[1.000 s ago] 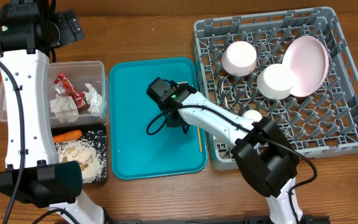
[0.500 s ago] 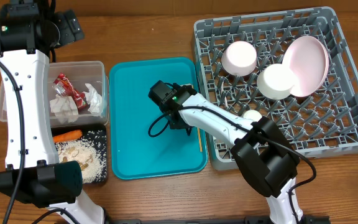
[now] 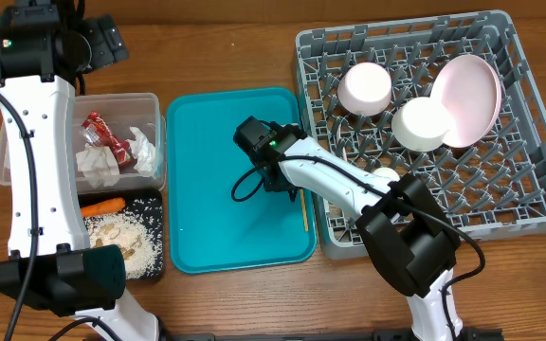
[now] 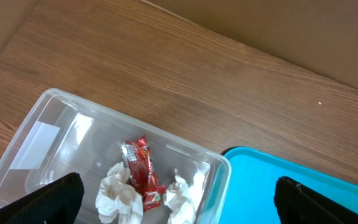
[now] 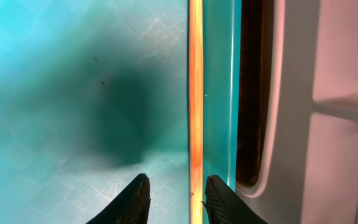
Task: Sort waste into correct bins and load items into the dishwasher
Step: 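Lower and close the right gripper on the wooden chopstick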
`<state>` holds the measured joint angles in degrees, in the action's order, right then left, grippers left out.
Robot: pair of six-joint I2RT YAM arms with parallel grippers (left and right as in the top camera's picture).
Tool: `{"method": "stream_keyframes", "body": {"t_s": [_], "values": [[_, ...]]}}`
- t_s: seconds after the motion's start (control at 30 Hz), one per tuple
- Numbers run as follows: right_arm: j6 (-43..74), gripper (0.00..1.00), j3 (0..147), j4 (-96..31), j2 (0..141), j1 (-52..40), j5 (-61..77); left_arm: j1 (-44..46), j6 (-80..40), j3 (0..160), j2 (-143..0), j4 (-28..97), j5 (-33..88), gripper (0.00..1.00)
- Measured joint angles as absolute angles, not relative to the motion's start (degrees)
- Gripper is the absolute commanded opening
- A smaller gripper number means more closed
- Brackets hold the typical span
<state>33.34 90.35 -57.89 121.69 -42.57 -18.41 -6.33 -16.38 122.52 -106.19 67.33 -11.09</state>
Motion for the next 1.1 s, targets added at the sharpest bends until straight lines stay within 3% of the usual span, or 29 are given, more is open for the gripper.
{"method": "stream_keyframes", "body": {"t_s": [0.23,0.8,1.1], "values": [[33.0,0.42,90.5,-57.4,124.0,-42.3,-18.5,-6.3,-16.4,122.5,-106.2,67.3,-11.1,1.00],[26.1,0.42,91.0,-55.1,123.9,-36.4,0.8,-6.3,-16.4,122.5,-106.2,67.3,-11.1,1.00],[25.4,0.28,91.0,-56.2,123.9,-36.4,3.0,-6.3,-16.4,122.5,-106.2,67.3,-11.1,1.00]]}}
